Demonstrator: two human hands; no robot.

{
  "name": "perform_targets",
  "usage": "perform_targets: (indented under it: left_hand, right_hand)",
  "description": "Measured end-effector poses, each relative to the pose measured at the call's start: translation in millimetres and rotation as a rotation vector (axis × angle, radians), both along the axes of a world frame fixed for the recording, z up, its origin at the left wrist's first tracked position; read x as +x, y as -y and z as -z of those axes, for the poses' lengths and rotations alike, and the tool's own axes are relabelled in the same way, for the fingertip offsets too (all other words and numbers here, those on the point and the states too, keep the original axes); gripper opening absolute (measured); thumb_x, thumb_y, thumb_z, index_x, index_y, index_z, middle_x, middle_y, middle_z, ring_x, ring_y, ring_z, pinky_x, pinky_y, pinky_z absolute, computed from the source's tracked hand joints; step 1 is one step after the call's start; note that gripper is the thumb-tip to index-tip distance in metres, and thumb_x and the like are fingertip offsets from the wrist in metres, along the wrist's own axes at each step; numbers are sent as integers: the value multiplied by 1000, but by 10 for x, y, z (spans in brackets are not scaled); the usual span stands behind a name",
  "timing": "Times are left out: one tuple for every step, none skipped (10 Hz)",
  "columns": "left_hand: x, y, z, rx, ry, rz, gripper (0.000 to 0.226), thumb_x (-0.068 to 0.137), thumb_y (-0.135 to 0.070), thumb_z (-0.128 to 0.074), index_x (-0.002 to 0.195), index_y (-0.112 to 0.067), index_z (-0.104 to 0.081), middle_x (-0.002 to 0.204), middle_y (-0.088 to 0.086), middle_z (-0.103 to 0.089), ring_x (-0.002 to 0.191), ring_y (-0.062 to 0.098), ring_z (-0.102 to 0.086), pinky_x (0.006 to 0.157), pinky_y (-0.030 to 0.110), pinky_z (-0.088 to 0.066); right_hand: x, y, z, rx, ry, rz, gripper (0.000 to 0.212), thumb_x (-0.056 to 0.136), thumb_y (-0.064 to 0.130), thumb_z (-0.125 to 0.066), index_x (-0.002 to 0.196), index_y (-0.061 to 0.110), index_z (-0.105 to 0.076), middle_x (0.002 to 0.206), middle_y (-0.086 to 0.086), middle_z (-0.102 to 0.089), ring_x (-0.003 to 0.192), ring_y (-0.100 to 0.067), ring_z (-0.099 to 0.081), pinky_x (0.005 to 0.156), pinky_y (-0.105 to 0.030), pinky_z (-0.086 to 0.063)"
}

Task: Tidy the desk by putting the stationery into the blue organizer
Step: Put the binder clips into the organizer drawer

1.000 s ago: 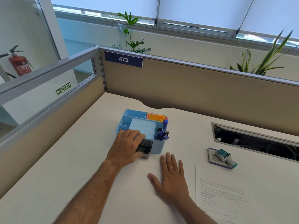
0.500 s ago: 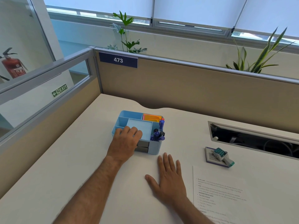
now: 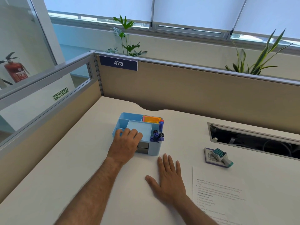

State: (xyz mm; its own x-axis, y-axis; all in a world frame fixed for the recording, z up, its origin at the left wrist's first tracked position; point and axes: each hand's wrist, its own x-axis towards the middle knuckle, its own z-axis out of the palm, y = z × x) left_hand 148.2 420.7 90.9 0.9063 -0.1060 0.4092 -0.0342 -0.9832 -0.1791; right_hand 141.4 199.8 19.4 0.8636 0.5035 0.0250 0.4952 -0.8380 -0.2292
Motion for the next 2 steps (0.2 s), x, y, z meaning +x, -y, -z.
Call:
perform_targets:
  left_hand:
    - [-94,21,-55,-80,24,19,56,63,-40,-86,108,-20,-61,104,4,-67,98,26,-61,86,44,-50]
    - [-142,63,-82,-163,45,20,61,67,-47,-83,115,-18,-59,111,5,-66,107,26,-59,96,47,-49]
  right_hand:
    - [45,63,-55,105,-106,-17,98,79,83,-11,154,20,-7,162,1,-1,148,-15,7,118,-39,10]
    - [88,139,-178,306,-152,28,83,87,71,-38,151,21,-20,159,1,-21,147,-14,-15,120,-35,-8]
